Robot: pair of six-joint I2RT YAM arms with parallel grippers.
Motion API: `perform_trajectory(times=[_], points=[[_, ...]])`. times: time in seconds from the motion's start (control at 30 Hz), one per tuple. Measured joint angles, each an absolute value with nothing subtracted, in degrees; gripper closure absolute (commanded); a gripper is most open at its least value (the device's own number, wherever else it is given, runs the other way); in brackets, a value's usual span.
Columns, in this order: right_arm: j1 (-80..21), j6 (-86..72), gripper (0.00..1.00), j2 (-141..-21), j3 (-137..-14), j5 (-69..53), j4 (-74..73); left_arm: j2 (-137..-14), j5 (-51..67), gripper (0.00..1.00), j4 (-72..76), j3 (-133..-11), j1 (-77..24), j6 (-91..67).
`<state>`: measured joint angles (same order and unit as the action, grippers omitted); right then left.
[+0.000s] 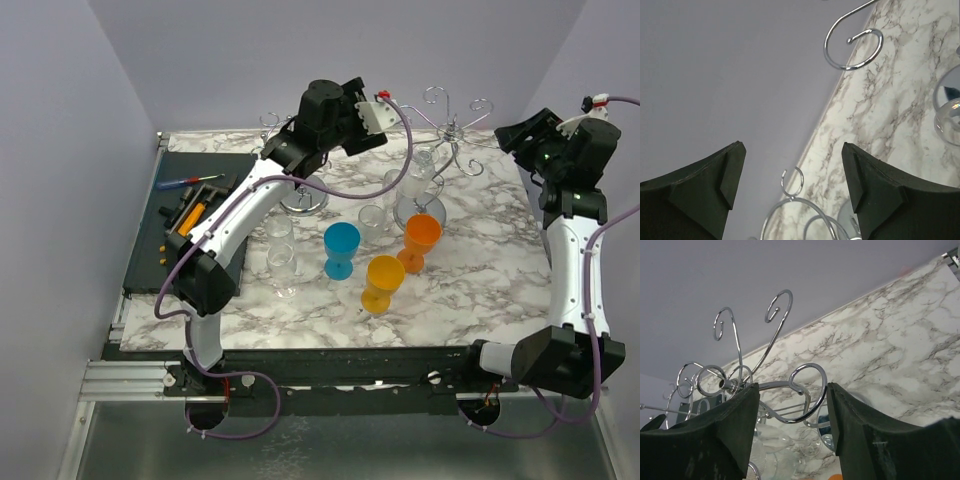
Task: Place the wine glass upside down on the wine glass rack
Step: Adjust the wine rack at the center of the board, then pick up the wine glass at the center of the board.
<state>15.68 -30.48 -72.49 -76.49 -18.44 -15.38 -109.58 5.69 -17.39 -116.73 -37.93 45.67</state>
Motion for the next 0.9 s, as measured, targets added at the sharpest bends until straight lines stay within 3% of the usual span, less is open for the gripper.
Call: perform_trajectory(times=[0.1, 0.23, 0.33, 0.63, 0.9], points=[[15.7, -29.9, 0.32, -72.4, -78.0, -18.3, -16.6, -108.3, 5.0, 0.14, -20.6, -116.5, -36.9, 40.5], [15.7, -29.1, 0.12, -71.7, -80.2, -17.7, -18.0, -107.9, 5.3, 0.14, -24.9, -116.5, -36.5, 32.5], [15.7, -28.4, 0.06, -70.0, -81.4, -16.7, -19.5, -107.9, 6.5, 0.15, -28.0, -116.6, -36.6, 26.7], [15.7, -26.9, 0.06, -62.7, -84.0, -12.6, -22.9, -115.1, 11.4, 0.18, -34.2, -126.9, -36.6, 12.5], [15.7, -26.3, 0.08, -56.9, -81.7, -9.1, -23.2, -120.8, 12.9, 0.19, -36.8, -128.0, -36.6, 5.5]])
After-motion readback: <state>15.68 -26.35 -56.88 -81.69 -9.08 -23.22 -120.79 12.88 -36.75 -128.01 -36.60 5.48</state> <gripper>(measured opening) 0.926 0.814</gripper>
